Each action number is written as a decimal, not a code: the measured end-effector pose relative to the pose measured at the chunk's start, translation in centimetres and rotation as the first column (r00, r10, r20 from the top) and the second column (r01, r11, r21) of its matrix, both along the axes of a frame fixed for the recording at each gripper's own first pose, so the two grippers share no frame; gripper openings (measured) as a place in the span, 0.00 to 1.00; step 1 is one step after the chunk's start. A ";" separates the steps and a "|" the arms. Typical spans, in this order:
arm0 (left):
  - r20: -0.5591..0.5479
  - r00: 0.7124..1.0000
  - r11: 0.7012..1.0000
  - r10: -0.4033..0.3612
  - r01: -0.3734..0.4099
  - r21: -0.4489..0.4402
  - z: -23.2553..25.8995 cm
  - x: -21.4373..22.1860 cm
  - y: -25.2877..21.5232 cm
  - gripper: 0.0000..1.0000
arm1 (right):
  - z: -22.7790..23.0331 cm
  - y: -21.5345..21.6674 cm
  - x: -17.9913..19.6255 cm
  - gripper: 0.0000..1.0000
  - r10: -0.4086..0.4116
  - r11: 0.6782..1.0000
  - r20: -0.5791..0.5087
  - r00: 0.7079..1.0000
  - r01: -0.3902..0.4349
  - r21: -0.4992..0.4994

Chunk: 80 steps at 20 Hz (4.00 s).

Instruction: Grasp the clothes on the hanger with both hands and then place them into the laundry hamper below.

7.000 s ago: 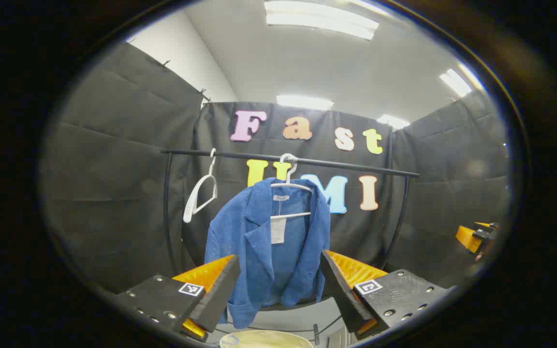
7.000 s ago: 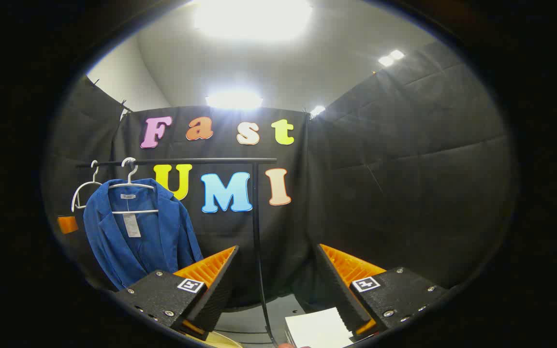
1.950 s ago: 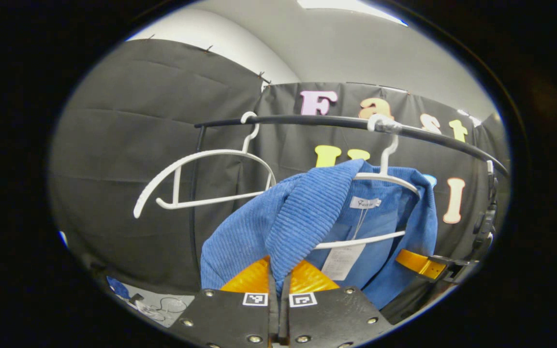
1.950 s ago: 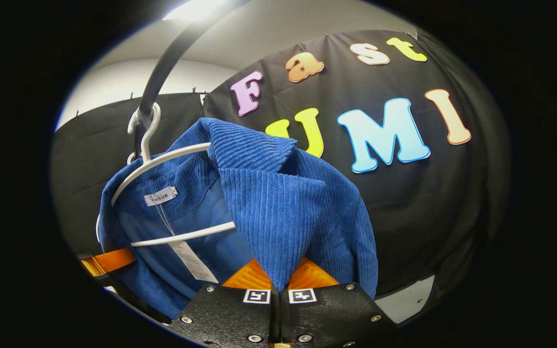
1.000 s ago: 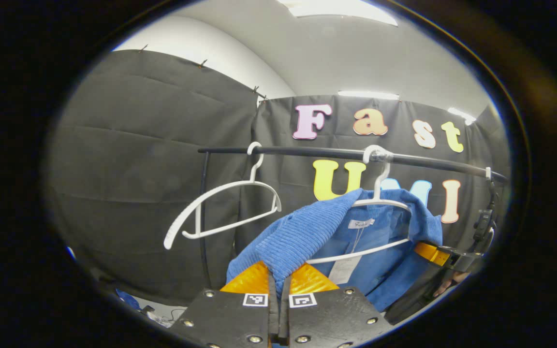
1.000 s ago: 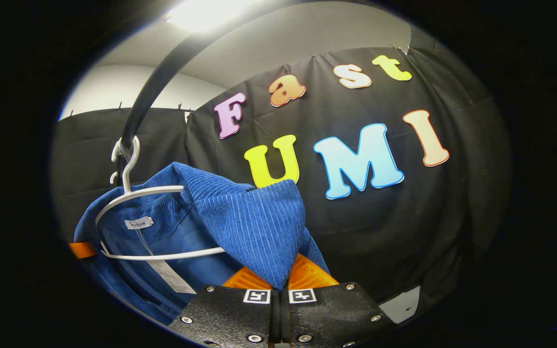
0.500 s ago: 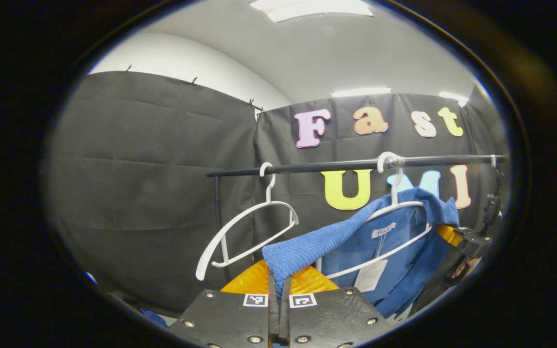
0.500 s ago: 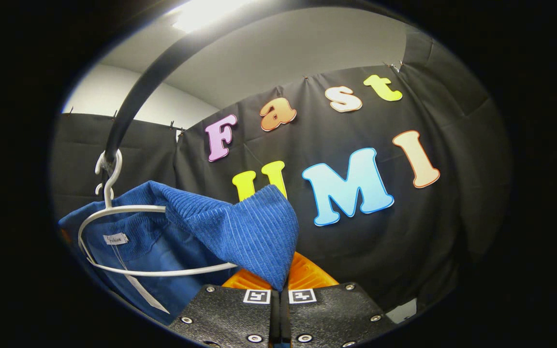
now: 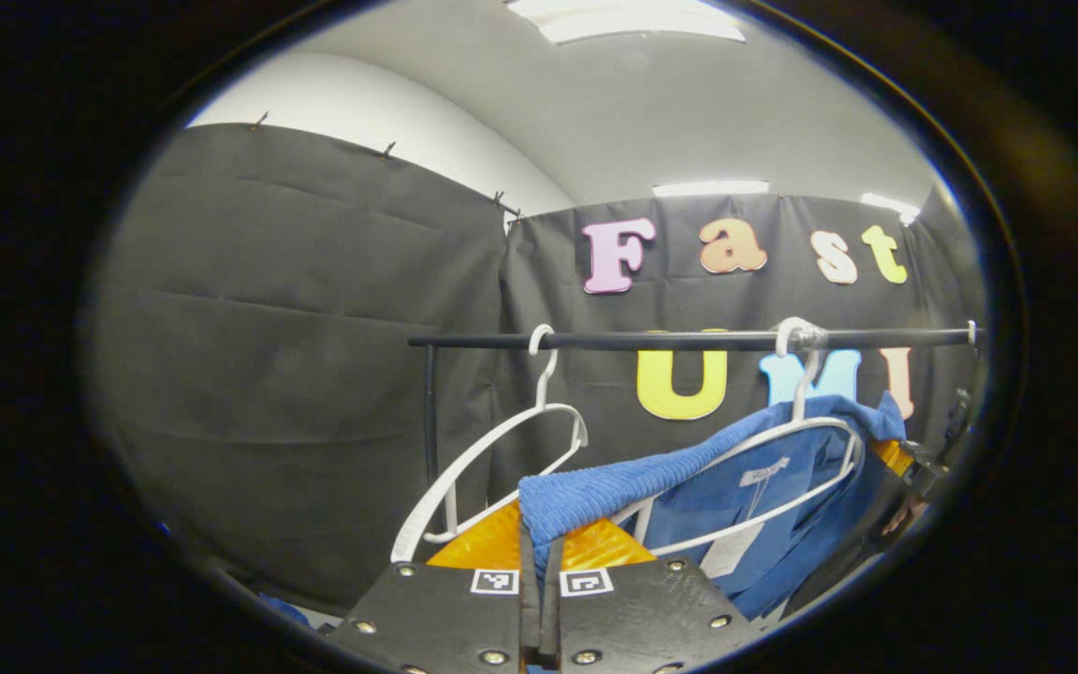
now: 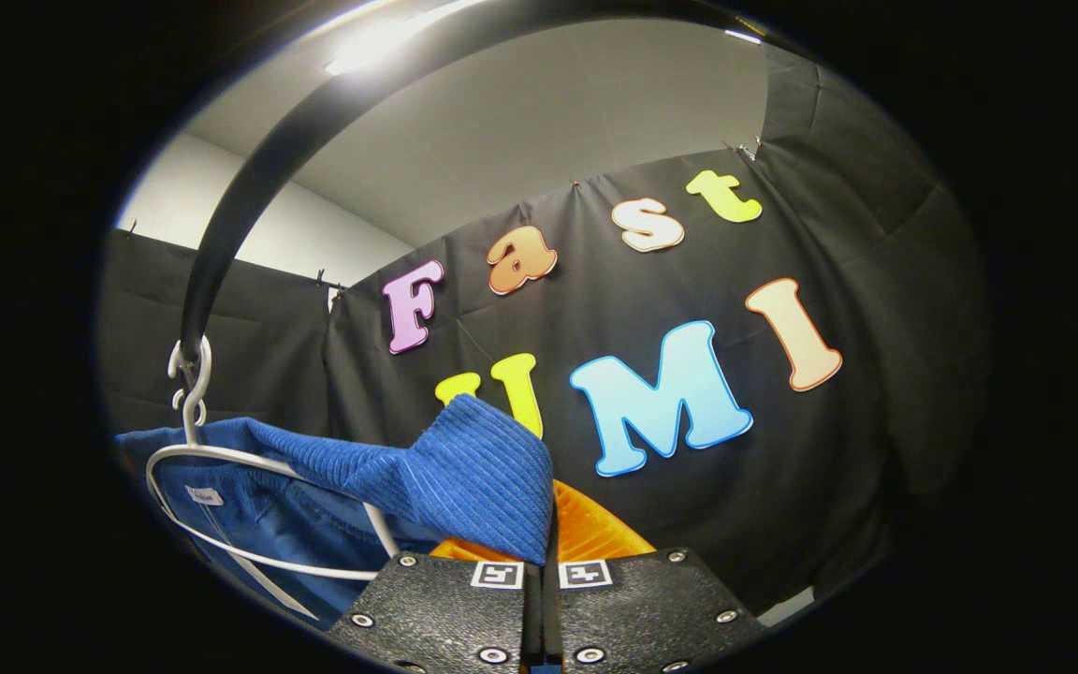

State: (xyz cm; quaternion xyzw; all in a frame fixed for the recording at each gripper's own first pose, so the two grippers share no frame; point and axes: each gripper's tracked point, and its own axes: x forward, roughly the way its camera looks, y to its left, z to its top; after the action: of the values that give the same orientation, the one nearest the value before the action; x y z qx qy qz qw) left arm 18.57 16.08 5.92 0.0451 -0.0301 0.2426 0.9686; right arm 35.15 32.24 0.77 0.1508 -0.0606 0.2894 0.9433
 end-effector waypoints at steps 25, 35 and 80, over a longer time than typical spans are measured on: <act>-0.219 0.942 0.941 -0.254 0.293 0.170 0.8 4.7 3.2 0.02 | -1.3 1.6 2.5 0.00 -0.002 1.000 0.099 0.995 0.004 -0.019; -0.190 0.903 0.920 -0.385 0.392 -0.001 -4.8 6.2 4.2 0.01 | -2.6 1.2 2.4 0.00 -0.033 0.996 0.112 0.993 0.042 -0.075; -0.278 0.836 0.881 -0.473 0.456 -0.129 -19.1 -2.1 -6.5 0.01 | -15.5 -9.2 -10.1 0.01 -0.267 0.934 -0.244 0.932 0.188 -0.303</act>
State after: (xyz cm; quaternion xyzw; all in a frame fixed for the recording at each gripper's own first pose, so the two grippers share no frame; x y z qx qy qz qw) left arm 16.52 9.55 -13.17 0.0452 0.1149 -0.0086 0.9923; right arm 25.10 23.00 -14.78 0.0501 0.0976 0.1584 0.9813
